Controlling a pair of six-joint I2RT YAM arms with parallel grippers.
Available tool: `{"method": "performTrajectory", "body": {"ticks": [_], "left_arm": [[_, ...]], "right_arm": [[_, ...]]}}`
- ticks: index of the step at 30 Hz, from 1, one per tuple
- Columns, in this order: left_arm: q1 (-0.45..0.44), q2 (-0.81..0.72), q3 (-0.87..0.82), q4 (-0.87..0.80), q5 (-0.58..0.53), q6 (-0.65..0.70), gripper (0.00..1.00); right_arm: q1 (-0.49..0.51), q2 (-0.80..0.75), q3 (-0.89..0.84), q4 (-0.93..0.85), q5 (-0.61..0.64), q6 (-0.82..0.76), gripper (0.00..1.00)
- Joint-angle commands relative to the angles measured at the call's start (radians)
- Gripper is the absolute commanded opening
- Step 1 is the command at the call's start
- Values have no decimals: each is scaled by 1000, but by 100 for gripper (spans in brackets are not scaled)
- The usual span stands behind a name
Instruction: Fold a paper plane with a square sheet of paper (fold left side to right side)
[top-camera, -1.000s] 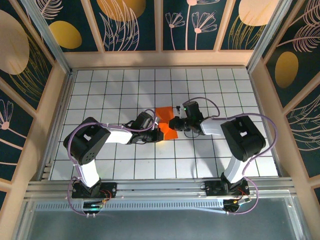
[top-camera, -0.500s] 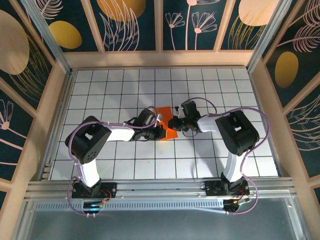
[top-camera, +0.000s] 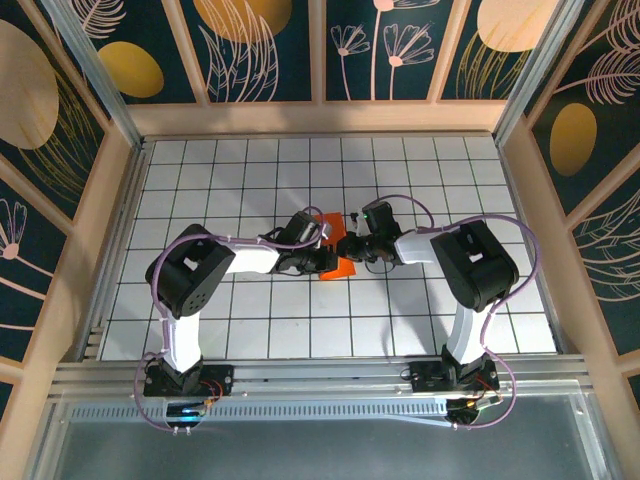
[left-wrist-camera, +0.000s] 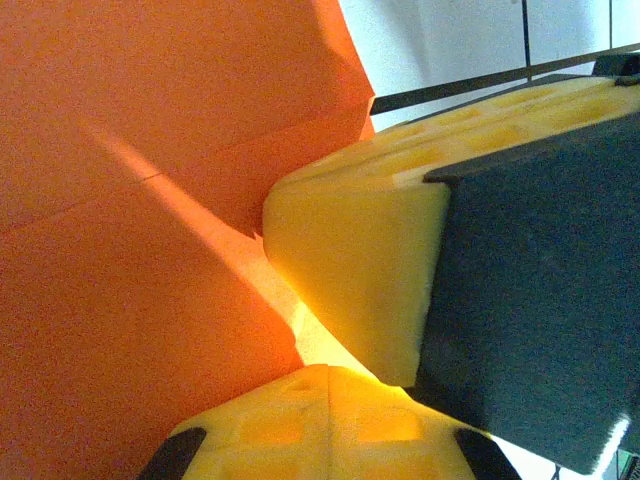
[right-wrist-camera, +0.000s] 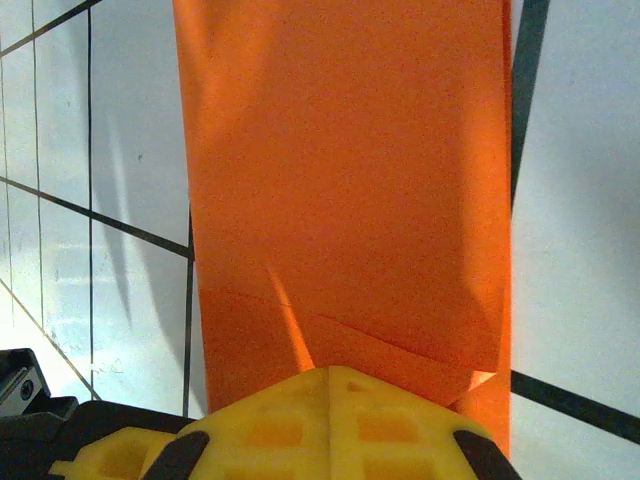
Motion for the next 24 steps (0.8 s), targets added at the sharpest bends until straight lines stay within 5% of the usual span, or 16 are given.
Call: {"method": "performTrajectory", "body": {"ticks": [1, 24], "left_arm": [[1, 22, 14, -19, -30, 19, 0], [31, -34, 13, 18, -51, 22, 0]], "right_arm": [[2, 36, -6, -78, 36, 1, 0], [4, 46, -4, -83, 38, -3, 0]]}}
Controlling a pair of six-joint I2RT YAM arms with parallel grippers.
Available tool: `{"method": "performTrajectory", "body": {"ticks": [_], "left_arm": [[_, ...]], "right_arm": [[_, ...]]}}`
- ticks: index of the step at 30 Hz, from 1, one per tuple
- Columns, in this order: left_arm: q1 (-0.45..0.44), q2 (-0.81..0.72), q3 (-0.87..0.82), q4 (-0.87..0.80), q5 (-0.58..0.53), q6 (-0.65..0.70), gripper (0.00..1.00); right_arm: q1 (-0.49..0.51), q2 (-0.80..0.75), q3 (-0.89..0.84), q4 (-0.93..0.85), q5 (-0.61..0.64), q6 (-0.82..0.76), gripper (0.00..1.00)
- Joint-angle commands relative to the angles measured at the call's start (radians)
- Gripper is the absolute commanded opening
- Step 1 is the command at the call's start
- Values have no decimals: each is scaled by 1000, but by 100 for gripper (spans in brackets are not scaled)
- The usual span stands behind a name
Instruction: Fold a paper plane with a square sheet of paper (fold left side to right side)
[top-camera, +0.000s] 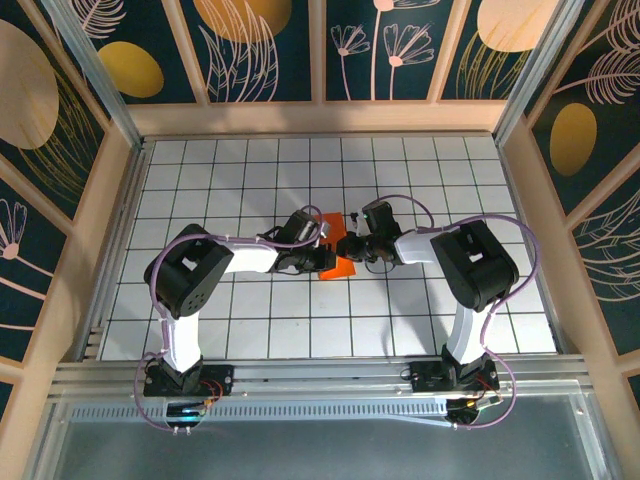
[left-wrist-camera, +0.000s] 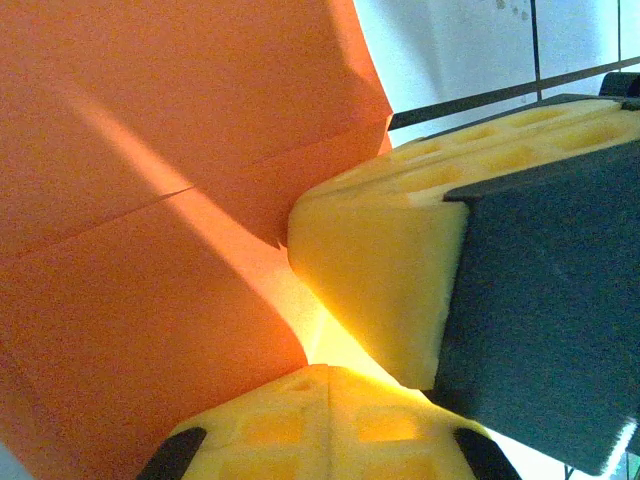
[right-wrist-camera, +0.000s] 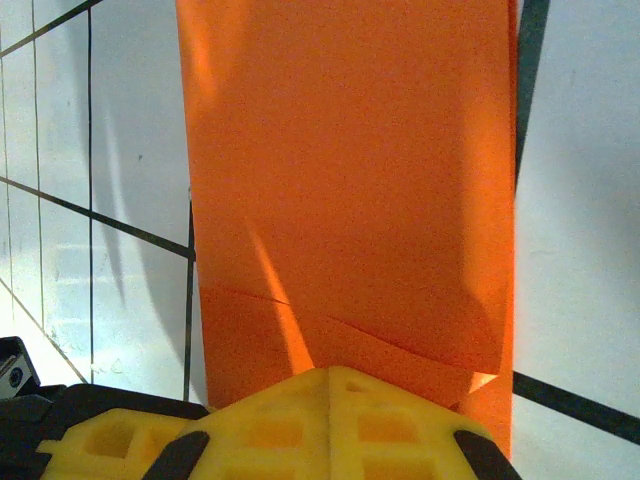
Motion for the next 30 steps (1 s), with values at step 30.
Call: {"method": "performTrajectory", "body": {"ticks": [30], "left_arm": [[-17, -131, -211, -24, 66, 162, 0]], "right_arm": [[-7, 55, 15, -119, 54, -20, 0]]}}
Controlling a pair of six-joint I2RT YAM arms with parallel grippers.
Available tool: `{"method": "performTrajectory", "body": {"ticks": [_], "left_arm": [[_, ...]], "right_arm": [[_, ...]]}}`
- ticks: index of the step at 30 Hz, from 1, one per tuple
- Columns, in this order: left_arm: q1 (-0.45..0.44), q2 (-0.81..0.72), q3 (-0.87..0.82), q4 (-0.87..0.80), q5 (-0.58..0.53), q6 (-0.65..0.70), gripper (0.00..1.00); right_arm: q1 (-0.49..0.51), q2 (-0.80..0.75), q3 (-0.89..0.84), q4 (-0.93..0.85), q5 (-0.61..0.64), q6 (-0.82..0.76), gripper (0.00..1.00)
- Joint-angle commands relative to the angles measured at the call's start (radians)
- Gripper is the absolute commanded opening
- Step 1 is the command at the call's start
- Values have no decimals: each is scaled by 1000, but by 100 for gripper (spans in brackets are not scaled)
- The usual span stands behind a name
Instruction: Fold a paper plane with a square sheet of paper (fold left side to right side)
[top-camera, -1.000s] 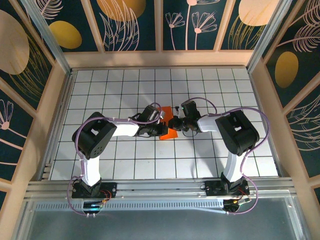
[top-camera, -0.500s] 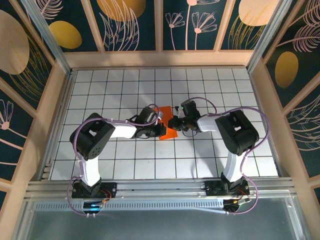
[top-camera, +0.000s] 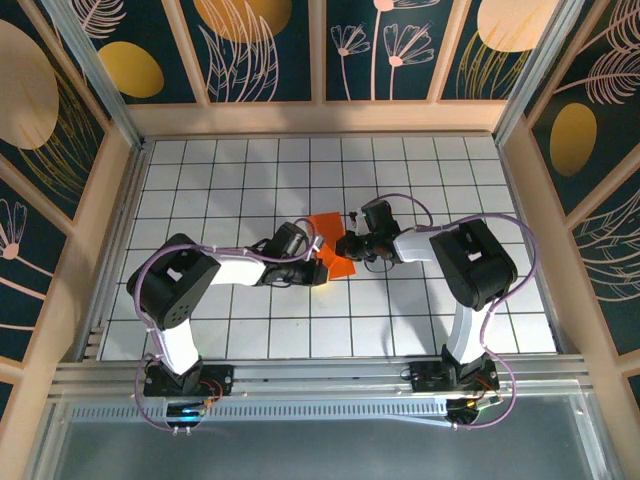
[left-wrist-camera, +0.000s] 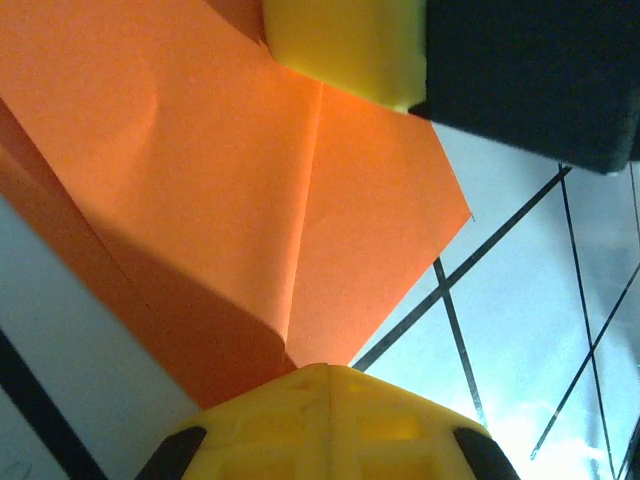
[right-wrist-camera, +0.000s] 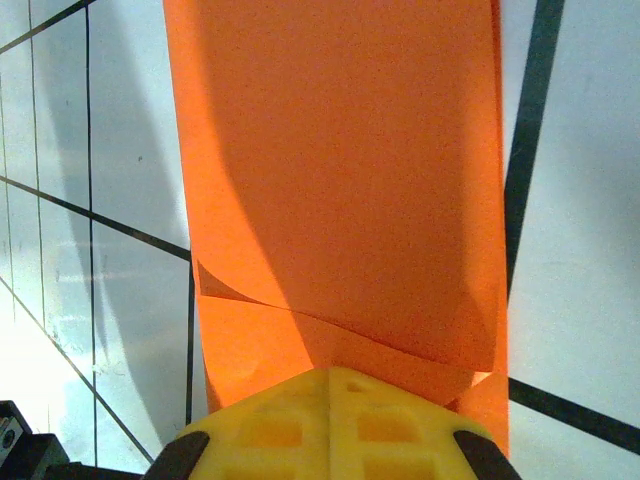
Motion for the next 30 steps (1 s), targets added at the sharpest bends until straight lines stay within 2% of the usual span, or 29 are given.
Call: {"method": "performTrajectory", "body": {"ticks": [1, 7, 13, 16, 17, 19, 21, 23, 27, 30], "left_arm": [[-11, -15, -34, -72, -1, 26, 0], [-15, -42, -71, -52, -25, 2, 0], [-13, -155, -106, -27, -56, -14, 0], [7, -203, -103, -16, -63, -31, 0], [16, -217, -104, -8, -66, -40, 3], [44, -244, -109, 12, -73, -59, 17], [74, -259, -111, 32, -82, -78, 23], [98, -256, -104, 52, -87, -89, 35], [127, -195, -48, 68, -83, -89, 47], [141, -123, 9, 65, -81, -84, 49]], "right_arm": [[-6, 45, -7, -95, 58, -19, 0], [-6, 34, -7, -93, 50, -20, 0], [-4, -21, 11, -67, -4, 0, 1], [-5, -76, 29, -55, -7, 12, 17], [-5, -95, 33, -55, -1, 14, 22], [-8, -137, 36, -61, 25, 8, 35], [-15, -177, 27, -69, 62, 5, 46], [-26, -222, 4, -71, 98, 0, 55], [-57, -291, -60, -55, 130, 5, 69], [-78, -323, -107, -32, 117, 19, 75]]}}
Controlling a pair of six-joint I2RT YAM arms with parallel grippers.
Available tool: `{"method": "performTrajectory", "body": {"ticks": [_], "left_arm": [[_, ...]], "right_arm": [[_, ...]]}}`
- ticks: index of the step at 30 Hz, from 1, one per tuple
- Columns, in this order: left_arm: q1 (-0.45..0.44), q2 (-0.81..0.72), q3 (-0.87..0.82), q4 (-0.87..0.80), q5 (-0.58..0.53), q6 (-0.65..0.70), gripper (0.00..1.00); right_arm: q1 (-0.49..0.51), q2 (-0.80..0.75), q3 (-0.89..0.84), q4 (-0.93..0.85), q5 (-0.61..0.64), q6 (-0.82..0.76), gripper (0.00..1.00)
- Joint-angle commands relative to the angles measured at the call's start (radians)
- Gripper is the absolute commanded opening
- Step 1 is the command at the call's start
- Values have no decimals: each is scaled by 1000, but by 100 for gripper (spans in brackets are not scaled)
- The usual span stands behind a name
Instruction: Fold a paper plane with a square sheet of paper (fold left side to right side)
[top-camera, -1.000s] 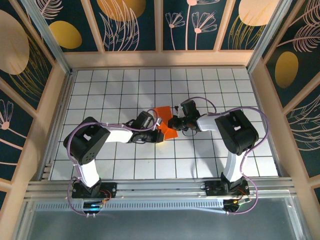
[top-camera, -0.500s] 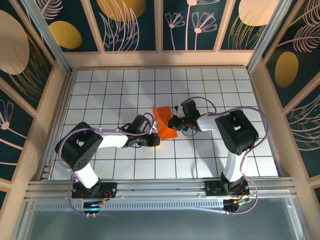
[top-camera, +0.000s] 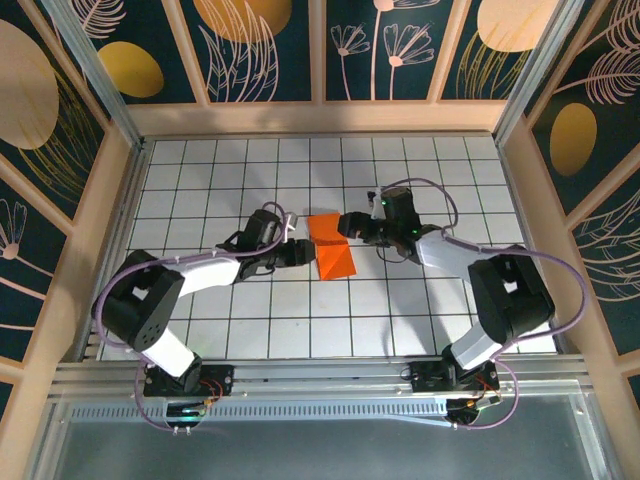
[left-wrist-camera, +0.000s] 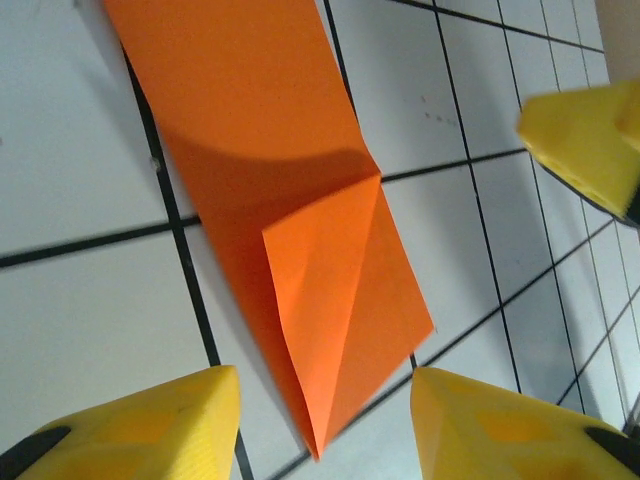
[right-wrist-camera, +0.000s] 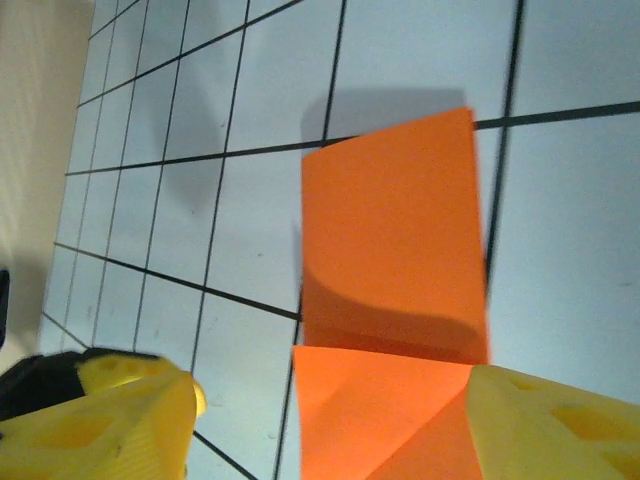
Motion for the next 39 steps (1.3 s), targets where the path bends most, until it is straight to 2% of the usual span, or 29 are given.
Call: {"method": "performTrajectory", "body": {"ticks": [1, 4, 12, 16, 18, 20, 26, 32, 39], "left_arm": [[13, 73, 73, 33, 1, 0, 49], [14, 150, 116, 43, 15, 7, 49], [13, 263, 169, 89, 66, 2, 37], [14, 294, 172, 120, 95, -5, 22], [13, 275, 157, 123, 72, -6, 13], [14, 235, 131, 134, 49, 0, 8], [14, 113, 28, 235, 15, -49, 5], [13, 42, -71, 364, -1, -121, 4], [13, 32, -93, 371, -1, -129, 4]], "right_arm": [[-22, -35, -62, 13, 21, 15, 76], [-28, -52, -87, 14, 20, 16, 76], [-32, -58, -103, 9, 3, 0, 75], [-31, -37, -95, 7, -26, -9, 71], [-32, -24, -94, 18, -55, -8, 69], [-29, -11, -92, 35, -76, -7, 67], [-8, 21, -93, 108, -89, 21, 66], [11, 84, -91, 249, -129, 87, 70], [30, 179, -65, 390, -175, 156, 71]]}}
